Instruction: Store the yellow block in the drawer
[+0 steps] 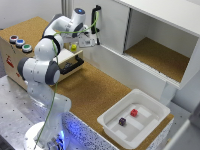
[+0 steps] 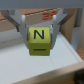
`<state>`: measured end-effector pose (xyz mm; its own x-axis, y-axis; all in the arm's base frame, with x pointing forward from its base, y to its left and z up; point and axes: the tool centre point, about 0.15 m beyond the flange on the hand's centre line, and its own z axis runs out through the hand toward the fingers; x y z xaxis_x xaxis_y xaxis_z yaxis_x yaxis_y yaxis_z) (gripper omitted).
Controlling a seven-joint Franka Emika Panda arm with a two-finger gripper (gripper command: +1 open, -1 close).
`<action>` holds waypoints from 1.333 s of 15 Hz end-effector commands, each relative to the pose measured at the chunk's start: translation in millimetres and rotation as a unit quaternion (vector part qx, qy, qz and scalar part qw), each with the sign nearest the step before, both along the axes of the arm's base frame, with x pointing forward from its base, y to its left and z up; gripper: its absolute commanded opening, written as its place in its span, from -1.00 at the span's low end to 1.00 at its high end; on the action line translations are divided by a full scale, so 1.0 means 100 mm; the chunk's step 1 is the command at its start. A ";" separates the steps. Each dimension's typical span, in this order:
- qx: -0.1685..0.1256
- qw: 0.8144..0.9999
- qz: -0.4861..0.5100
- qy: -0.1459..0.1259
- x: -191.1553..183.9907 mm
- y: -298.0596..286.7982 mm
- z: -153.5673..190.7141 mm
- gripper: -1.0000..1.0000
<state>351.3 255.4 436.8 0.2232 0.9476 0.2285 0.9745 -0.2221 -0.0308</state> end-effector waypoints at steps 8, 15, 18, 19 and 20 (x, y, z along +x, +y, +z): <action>-0.050 0.973 0.220 0.050 -0.21 0.83 -0.89 -1.00; -0.041 0.977 0.207 0.011 -0.17 1.01 -1.28 -1.00; -0.050 0.984 0.168 0.014 -0.13 1.07 -1.21 -1.00; -0.053 0.988 0.143 0.021 -0.10 1.08 -1.12 1.00; -0.050 0.991 0.124 0.024 -0.08 1.06 -0.99 1.00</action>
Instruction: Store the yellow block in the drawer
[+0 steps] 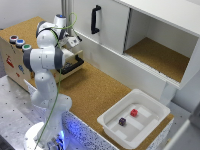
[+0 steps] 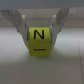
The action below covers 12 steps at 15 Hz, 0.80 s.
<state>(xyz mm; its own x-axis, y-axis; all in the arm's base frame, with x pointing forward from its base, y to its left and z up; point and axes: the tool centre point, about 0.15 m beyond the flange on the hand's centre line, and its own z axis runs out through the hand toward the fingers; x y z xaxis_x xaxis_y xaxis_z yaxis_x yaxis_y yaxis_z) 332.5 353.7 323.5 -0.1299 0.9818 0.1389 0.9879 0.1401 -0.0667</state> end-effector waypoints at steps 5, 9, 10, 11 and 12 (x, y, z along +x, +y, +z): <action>0.007 0.998 -0.067 -0.019 -0.04 -0.18 0.79 1.00; 0.028 0.990 -0.134 -0.041 0.04 -0.52 1.23 1.00; 0.025 0.986 -0.156 -0.046 0.08 -0.64 1.29 1.00; 0.020 0.982 -0.179 -0.059 0.11 -0.76 1.35 1.00; 0.017 0.977 -0.200 -0.076 0.13 -0.87 1.39 1.00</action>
<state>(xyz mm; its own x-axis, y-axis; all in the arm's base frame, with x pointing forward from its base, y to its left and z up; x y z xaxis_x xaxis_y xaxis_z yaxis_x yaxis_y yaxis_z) 341.4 318.8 421.3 0.1119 0.9786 0.1725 0.9934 -0.1146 0.0055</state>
